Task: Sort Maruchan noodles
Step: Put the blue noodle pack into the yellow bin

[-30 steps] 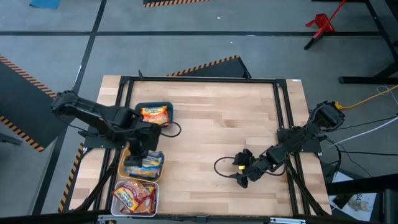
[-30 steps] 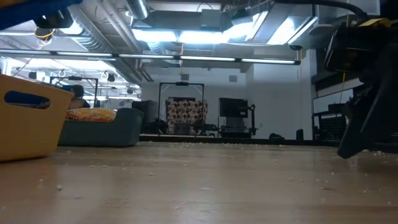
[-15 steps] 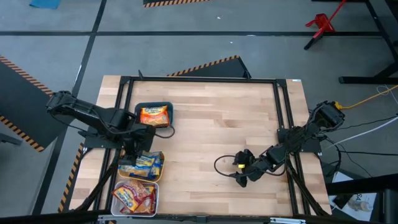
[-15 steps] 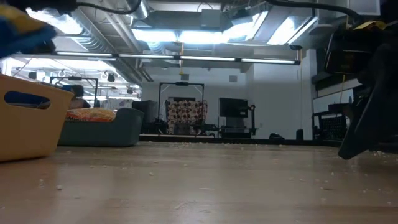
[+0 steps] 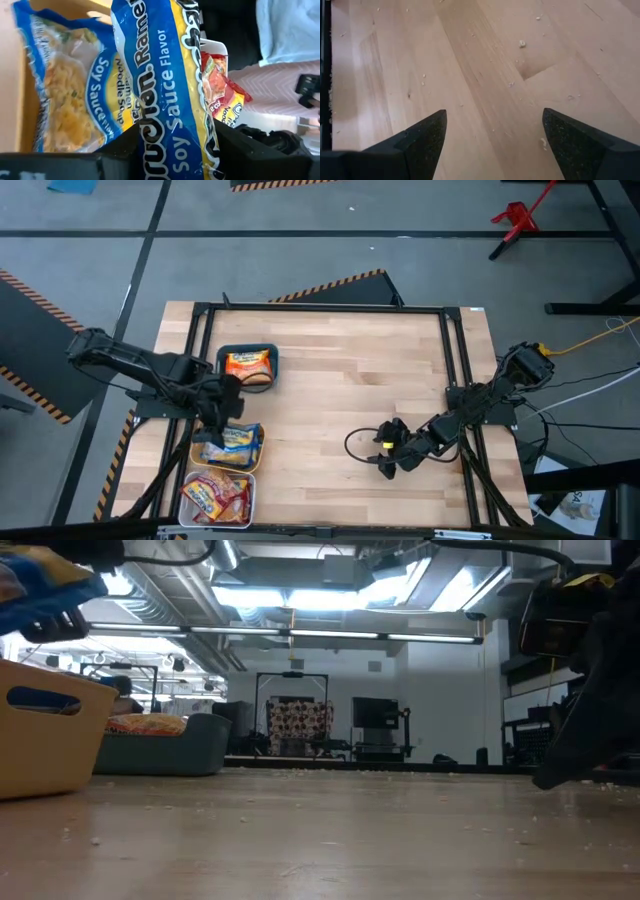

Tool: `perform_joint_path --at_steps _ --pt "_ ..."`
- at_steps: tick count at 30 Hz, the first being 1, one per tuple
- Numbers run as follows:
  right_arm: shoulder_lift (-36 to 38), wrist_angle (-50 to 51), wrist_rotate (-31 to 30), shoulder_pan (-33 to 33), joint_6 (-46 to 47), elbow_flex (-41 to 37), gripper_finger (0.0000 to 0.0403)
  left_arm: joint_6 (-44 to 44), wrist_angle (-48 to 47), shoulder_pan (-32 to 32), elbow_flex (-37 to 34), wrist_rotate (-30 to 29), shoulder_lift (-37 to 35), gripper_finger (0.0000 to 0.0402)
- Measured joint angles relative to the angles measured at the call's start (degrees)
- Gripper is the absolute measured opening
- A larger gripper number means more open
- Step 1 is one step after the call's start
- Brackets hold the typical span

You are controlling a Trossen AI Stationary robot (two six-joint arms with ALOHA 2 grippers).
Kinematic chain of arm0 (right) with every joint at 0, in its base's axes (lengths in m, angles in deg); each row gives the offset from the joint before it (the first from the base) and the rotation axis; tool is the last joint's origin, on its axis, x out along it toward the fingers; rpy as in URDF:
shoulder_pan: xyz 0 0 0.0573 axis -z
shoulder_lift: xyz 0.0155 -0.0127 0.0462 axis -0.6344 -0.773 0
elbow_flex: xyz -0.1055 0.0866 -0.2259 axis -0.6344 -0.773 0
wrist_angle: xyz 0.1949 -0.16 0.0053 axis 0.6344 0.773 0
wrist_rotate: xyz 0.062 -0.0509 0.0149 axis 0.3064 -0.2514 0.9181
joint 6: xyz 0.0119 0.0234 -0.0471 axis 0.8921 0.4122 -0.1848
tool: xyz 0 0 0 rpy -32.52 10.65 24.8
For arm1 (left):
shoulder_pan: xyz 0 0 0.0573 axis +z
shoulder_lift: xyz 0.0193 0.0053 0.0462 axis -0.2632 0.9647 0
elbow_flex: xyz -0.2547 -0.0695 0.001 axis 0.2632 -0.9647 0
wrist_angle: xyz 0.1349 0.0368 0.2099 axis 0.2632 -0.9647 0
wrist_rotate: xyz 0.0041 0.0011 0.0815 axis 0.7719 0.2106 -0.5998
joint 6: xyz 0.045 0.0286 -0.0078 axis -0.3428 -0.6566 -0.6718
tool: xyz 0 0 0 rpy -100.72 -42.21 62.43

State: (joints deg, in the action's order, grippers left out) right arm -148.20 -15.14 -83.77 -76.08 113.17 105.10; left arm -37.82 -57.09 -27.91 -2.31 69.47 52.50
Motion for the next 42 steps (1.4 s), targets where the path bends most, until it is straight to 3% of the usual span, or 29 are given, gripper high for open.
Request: perform_joint_path --at_steps 12,17,20,30,42 --pt "0.0 0.4 -0.9 0.0 -0.1 0.0 0.0317 -0.5 4.5 0.0 -5.5 0.6 0.6 0.0156" --pt "0.0 0.4 -1.5 0.0 -0.1 0.0 0.0317 -0.7 4.6 0.0 -5.5 -7.4 0.6 0.0156" --pt "0.0 0.4 -1.4 0.0 -0.1 0.0 0.0317 -0.6 4.8 0.0 -5.5 -9.3 0.6 0.0156" --pt "0.0 1.9 -1.4 0.0 -0.2 0.0 0.0317 3.5 7.0 0.0 -5.5 -9.1 0.6 0.0156" --pt "0.0 1.9 -1.4 0.0 -0.2 0.0 0.0317 5.5 9.7 -0.1 -5.5 -4.4 0.6 0.0170"
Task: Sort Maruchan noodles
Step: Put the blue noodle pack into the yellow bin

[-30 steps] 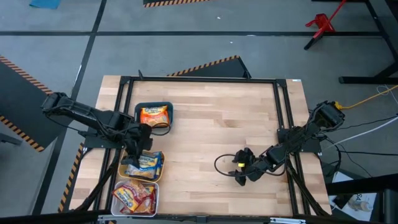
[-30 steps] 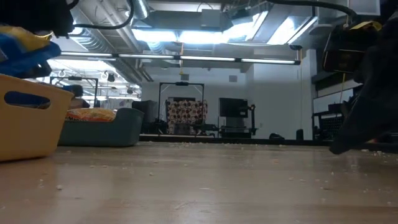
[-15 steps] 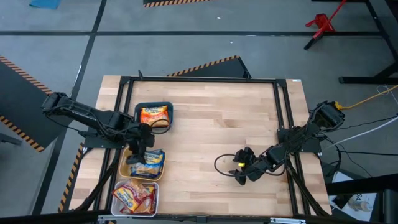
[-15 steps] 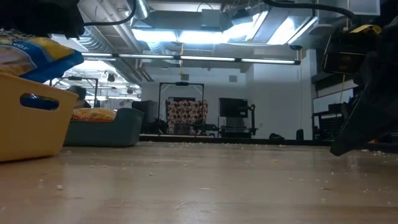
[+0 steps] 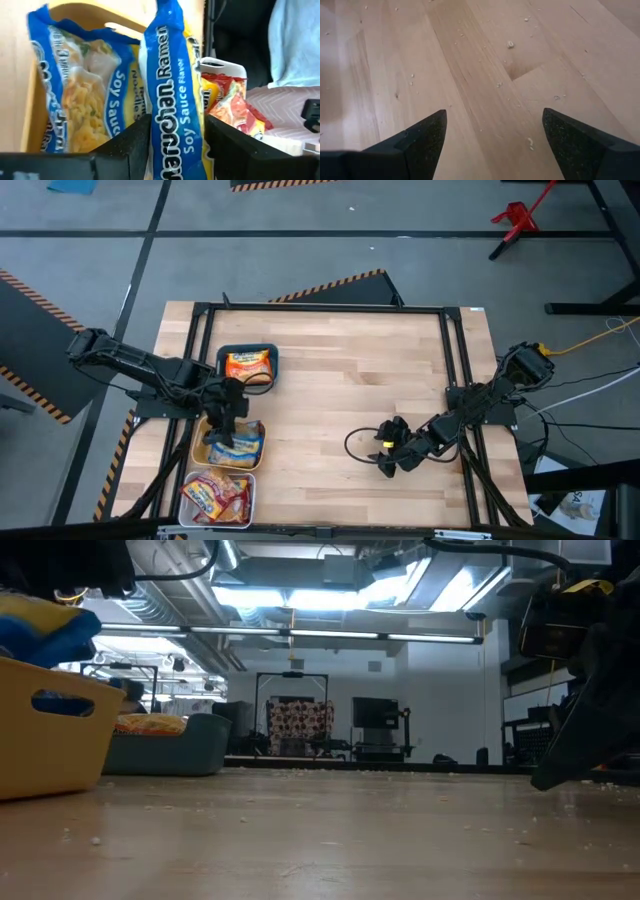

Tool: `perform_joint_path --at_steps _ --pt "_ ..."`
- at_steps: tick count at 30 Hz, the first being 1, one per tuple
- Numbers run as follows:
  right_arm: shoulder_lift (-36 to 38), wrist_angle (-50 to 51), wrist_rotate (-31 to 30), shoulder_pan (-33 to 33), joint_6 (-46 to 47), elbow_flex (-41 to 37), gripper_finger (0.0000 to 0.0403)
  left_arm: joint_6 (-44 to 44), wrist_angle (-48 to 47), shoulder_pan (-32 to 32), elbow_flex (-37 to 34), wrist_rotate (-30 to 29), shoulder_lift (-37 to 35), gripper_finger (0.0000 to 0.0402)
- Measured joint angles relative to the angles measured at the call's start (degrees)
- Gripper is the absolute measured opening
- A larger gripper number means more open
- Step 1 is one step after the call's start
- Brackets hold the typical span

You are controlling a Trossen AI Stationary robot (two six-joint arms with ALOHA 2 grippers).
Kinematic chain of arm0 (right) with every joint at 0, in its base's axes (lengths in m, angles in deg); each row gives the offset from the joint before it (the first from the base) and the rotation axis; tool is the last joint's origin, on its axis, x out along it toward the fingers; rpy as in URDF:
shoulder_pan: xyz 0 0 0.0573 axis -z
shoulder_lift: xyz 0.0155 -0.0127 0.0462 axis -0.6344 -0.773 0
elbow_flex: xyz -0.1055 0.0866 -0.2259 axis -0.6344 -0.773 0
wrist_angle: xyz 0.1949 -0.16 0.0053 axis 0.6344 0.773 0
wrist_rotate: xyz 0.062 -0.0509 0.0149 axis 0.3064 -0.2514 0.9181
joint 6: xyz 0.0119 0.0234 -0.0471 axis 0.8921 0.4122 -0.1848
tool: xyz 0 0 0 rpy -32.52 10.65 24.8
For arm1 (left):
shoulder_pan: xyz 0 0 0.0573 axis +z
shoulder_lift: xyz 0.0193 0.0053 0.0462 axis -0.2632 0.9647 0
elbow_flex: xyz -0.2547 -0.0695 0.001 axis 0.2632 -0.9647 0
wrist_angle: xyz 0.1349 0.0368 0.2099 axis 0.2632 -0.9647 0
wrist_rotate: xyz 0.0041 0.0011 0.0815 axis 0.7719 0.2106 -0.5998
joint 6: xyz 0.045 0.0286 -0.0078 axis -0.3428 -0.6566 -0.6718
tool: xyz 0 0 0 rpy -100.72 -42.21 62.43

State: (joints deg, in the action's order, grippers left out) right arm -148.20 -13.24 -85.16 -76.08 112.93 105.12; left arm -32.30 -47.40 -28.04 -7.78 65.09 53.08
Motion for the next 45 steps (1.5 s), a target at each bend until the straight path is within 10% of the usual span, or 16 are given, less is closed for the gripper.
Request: perform_joint_path --at_steps 16,28,45 --pt "0.0 -0.4 0.0 0.0 0.0 0.0 0.0317 -2.4 -5.3 5.7 0.0 -1.8 -0.1 0.0170" --pt "0.0 -0.6 0.0 0.0 0.1 0.0 0.0317 -2.6 -10.6 10.5 0.0 -14.2 -0.1 0.0170" --pt "0.0 -2.9 -1.5 0.0 -0.9 0.0 0.0317 -2.8 -10.3 10.5 2.3 -5.2 -0.1 0.0170"
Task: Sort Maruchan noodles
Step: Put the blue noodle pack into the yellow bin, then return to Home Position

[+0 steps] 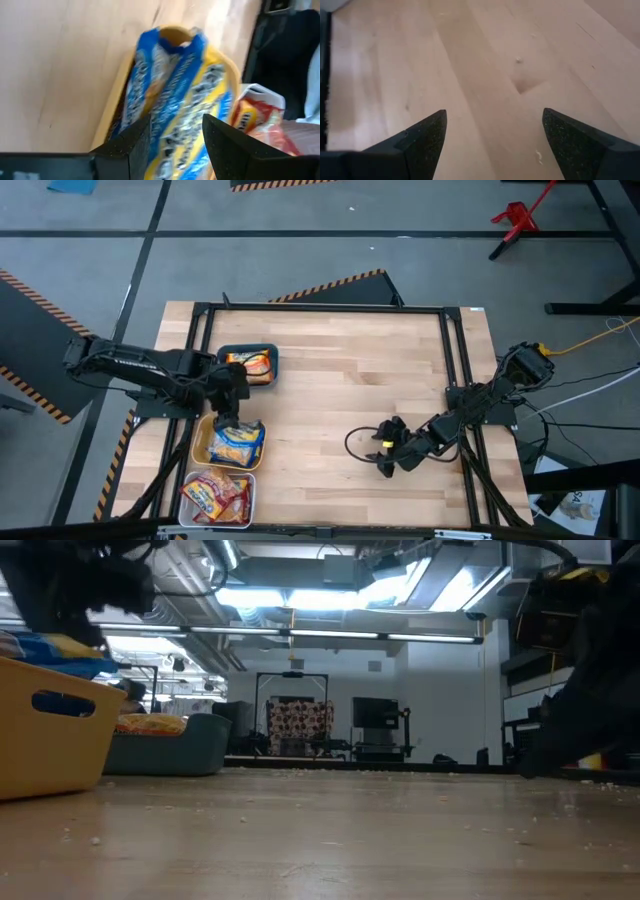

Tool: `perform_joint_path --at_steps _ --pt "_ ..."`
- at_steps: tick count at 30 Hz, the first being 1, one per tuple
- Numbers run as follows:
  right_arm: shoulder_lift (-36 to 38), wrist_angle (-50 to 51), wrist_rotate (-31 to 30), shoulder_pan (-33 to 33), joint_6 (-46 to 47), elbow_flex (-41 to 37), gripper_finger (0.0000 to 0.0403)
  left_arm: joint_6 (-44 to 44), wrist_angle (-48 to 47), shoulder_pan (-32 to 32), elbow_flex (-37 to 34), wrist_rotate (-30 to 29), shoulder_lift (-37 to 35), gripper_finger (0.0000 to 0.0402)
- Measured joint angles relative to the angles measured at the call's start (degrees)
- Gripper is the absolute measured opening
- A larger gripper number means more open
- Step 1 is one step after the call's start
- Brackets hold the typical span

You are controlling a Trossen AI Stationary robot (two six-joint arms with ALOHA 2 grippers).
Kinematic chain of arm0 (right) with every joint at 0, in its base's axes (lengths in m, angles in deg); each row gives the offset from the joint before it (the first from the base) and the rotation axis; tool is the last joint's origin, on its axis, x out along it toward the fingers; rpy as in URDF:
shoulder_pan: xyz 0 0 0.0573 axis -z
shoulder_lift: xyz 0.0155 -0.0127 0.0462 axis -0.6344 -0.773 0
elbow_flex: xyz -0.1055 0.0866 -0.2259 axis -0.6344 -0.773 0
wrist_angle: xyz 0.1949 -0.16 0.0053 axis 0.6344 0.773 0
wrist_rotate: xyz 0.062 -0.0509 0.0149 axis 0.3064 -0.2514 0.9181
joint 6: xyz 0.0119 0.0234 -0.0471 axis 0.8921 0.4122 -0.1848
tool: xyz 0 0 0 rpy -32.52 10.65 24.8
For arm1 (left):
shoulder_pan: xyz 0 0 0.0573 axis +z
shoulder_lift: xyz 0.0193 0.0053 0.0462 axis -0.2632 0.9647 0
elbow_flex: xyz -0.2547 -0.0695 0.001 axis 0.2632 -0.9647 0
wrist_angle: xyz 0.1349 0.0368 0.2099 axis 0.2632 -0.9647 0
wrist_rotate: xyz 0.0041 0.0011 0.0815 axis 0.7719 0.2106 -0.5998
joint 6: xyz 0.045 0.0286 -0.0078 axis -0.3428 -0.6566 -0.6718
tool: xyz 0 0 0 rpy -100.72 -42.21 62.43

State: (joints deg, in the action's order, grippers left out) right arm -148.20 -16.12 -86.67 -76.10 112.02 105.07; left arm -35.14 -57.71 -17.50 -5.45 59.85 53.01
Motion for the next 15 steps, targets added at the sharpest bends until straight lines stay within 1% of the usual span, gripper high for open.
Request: perform_joint_path --at_steps 2,4,8,9,11,12,15 --pt "0.0 -1.6 0.0 0.0 -2.0 0.0 0.0317 -0.8 0.0 0.0 1.7 -0.5 0.0 0.0170" --pt "0.0 -3.0 0.0 0.0 -3.7 0.0 0.0317 -2.2 -0.3 0.0 3.7 -2.5 0.0 0.0170" --pt "0.0 -6.8 -0.9 1.1 -6.6 0.0 0.0317 -6.0 -4.3 0.4 8.8 -7.9 0.0 0.0170" --pt "0.2 -8.1 -0.1 1.8 -6.6 0.0 0.0317 -6.5 -5.1 0.7 10.3 -9.7 0.0 0.0170" --pt "1.5 -10.3 3.7 3.0 -7.2 0.0 0.0317 -8.0 -6.3 1.2 13.6 -13.3 0.0 0.0170" --pt "2.1 -11.7 6.1 3.7 -9.2 0.0 0.0317 -8.9 -7.0 1.3 15.5 -14.8 0.0 0.0170" --pt "5.8 -11.3 13.4 6.2 -15.5 0.0 0.0317 -11.0 -10.6 1.7 22.2 -17.4 -0.7 0.0170"
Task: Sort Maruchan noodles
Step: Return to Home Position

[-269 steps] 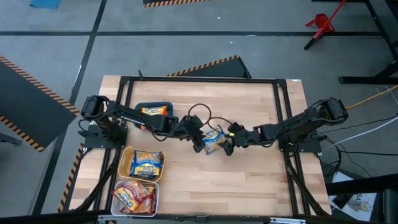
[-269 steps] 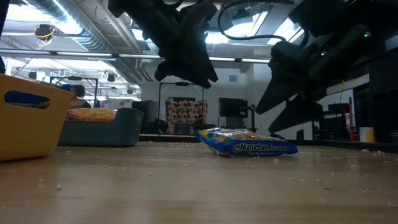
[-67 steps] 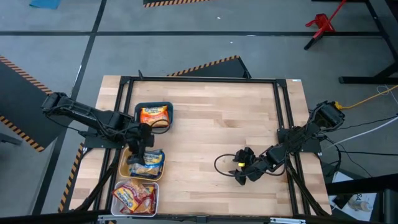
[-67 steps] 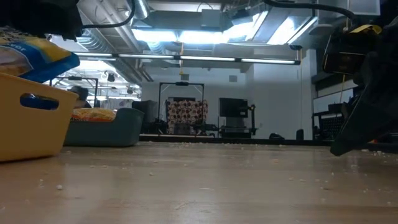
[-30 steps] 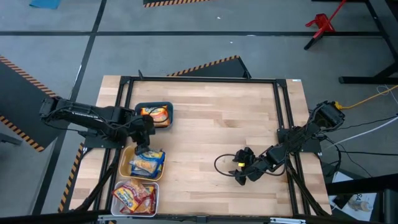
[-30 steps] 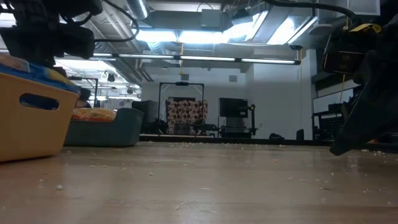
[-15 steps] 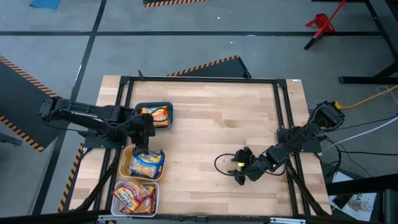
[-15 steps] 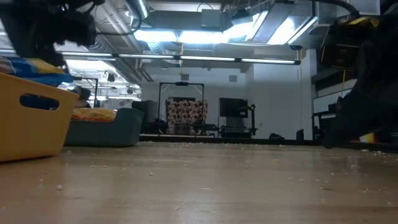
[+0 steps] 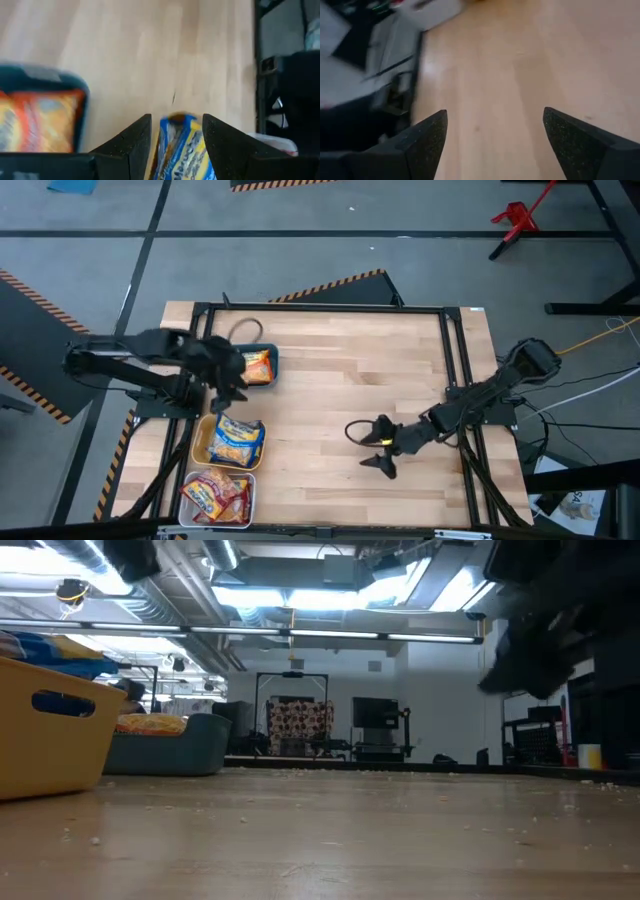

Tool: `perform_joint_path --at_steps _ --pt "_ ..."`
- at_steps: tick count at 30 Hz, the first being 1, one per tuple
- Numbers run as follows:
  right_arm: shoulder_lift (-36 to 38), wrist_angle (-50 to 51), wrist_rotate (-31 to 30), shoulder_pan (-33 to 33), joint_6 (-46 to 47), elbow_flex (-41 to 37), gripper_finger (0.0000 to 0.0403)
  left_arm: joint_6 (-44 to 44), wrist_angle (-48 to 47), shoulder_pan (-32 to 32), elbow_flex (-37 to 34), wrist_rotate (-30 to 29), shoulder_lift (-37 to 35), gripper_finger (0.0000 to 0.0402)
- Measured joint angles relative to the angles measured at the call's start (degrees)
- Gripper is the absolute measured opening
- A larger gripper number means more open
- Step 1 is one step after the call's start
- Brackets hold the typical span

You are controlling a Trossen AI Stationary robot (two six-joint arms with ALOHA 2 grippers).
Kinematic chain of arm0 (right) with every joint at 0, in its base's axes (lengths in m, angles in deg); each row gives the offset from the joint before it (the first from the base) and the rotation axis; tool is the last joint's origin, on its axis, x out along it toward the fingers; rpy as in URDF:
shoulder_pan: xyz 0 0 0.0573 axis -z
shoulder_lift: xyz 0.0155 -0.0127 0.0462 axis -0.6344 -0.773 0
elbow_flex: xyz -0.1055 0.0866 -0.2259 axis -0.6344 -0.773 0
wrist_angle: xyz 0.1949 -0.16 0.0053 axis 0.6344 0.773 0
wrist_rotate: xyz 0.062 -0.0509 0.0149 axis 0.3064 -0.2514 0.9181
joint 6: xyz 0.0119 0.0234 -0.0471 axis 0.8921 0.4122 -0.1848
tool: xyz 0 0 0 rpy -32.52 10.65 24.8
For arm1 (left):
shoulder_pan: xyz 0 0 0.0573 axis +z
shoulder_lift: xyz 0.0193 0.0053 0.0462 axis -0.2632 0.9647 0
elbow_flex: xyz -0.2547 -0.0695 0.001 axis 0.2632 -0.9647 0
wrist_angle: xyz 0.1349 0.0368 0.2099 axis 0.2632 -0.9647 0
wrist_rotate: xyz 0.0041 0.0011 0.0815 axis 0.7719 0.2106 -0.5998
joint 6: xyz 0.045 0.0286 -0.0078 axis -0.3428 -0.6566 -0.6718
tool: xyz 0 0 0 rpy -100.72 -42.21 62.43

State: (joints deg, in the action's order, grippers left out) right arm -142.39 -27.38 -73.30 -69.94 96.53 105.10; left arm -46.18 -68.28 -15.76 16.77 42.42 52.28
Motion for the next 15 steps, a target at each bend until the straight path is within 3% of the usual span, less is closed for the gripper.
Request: perform_joint_path --at_steps 4,7,11,15 --pt "6.8 6.0 9.6 4.5 -5.7 0.0 0.0317 -3.6 -0.6 0.1 7.4 -3.4 -0.3 0.0170" --pt "12.6 8.0 10.7 7.4 -7.6 0.0 0.0317 -7.4 2.5 0.1 10.9 -6.7 -1.5 0.0170" --pt "22.6 4.1 13.1 11.3 -19.9 0.0 0.0317 -12.9 13.4 0.6 10.8 -2.1 -5.0 0.0170" --pt "35.0 4.5 17.7 17.7 -28.5 0.0 0.0317 -15.8 17.6 2.2 7.6 0.3 -11.0 0.0170"
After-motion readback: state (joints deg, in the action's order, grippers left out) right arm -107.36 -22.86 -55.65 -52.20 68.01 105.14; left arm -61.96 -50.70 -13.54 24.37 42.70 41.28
